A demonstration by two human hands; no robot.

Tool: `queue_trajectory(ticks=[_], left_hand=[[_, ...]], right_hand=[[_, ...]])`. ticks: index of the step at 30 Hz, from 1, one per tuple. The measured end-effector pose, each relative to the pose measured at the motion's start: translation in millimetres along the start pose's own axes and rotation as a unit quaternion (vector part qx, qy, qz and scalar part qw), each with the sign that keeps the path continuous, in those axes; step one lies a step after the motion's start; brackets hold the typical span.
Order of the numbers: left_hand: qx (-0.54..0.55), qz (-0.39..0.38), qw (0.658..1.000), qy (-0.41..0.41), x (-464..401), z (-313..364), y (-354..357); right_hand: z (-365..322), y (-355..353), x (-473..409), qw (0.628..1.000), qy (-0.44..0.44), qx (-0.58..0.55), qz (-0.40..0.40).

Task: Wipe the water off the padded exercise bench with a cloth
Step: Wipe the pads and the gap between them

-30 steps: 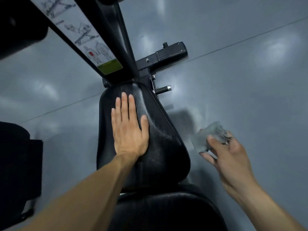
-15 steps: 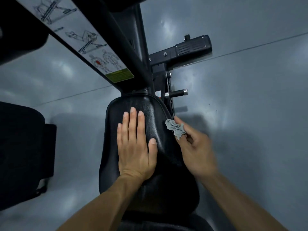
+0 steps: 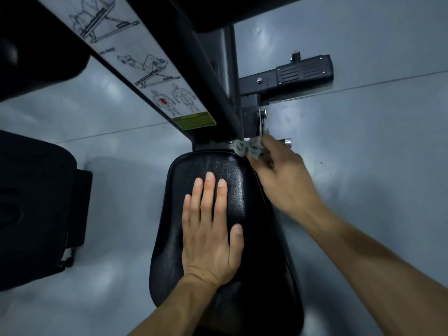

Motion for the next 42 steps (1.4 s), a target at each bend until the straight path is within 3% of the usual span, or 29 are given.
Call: queue_trajectory(ticks=[6, 12, 17, 20, 25, 29, 33, 42], left_hand=[[-0.003, -0.009, 1.0, -0.006, -0.2, -1.4, 1.7], [-0.003, -0.019, 1.0, 0.003, 0.6, -2.1, -0.4], [0.013, -0.014, 1.0, 0.005, 0.1, -1.8, -3.3], [0.021, -0.013, 1.0, 0.001, 0.4, -4.0, -2.8], [0.035, -0.012, 0.999, -0.003, -0.5, -3.8, -3.2], [0.04, -0.019, 0.999, -0.005, 2.6, -5.6, -0.9], [0.046, -0.02, 0.999, -0.012, -0.4, -5.5, -1.1], [0.071, -0.018, 0.997, -0.024, 1.3, -6.3, -4.9]], right_hand=[[3.2, -0.2, 14.3, 0.996, -0.019, 0.01, 0.082], [-20.2, 15.4, -14.1, 0.998, -0.043, 0.037, 0.012], [-12.0, -10.8, 12.8, 0.999, -0.001, -0.032, 0.017], [-22.4, 5.8, -2.7, 1.0, -0.013, 0.013, 0.02], [-53.0, 43.4, -28.3, 0.988, -0.083, 0.097, -0.089], [-42.8, 17.1, -18.0, 0.99, -0.091, 0.062, -0.086], [-43.0, 9.8, -20.0, 0.983, -0.121, 0.099, -0.101], [-88.1, 95.1, -55.2, 0.925, -0.144, 0.184, -0.3]])
Point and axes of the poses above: each hand's wrist, its own x-axis away from the middle knuckle, its own y-axis out of the palm, z = x × y, the point moved 5 cm from there along -x, towards the middle knuckle, and after that the axes turned 3 degrees about x, right-handed, at the moved point
